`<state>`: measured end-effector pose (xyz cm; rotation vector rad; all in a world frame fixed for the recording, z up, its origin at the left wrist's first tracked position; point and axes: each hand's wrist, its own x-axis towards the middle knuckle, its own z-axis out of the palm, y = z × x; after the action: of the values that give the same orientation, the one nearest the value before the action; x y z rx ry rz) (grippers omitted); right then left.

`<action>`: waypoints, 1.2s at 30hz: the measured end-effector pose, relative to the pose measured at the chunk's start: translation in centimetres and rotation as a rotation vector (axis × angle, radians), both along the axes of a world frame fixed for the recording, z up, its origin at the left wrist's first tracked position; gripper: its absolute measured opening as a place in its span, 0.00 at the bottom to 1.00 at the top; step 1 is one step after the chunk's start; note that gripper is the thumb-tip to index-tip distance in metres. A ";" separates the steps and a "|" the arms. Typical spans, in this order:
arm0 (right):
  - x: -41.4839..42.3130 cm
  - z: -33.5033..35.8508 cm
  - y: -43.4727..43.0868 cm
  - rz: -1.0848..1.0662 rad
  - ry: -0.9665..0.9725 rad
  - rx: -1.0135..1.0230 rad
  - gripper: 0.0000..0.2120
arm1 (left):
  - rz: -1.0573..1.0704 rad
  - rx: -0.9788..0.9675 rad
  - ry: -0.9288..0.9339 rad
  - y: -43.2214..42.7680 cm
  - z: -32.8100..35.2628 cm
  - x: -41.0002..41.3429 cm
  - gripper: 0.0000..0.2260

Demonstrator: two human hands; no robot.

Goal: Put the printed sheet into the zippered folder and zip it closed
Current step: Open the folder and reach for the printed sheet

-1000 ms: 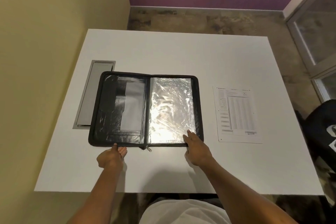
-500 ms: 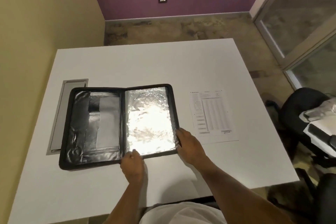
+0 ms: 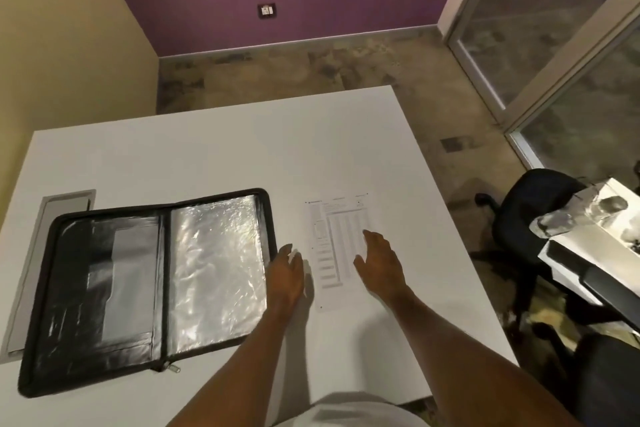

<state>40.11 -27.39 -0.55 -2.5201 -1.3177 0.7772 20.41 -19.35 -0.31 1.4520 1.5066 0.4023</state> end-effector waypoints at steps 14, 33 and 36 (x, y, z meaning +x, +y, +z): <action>6.1 -3.7 5.0 -0.246 0.098 -0.033 0.27 | 0.116 0.022 0.190 3.4 -3.2 7.4 0.07; 6.9 -5.3 5.6 -0.344 0.163 0.015 0.30 | 0.506 -0.510 0.186 6.0 -4.6 11.7 0.22; 7.0 -5.1 5.6 -0.350 0.182 0.026 0.29 | 0.436 -0.559 0.124 6.4 -4.4 11.2 0.18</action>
<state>47.16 -21.78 -5.69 -2.4897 -0.7945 0.8755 31.57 -12.96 -4.76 0.7209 1.8534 0.1245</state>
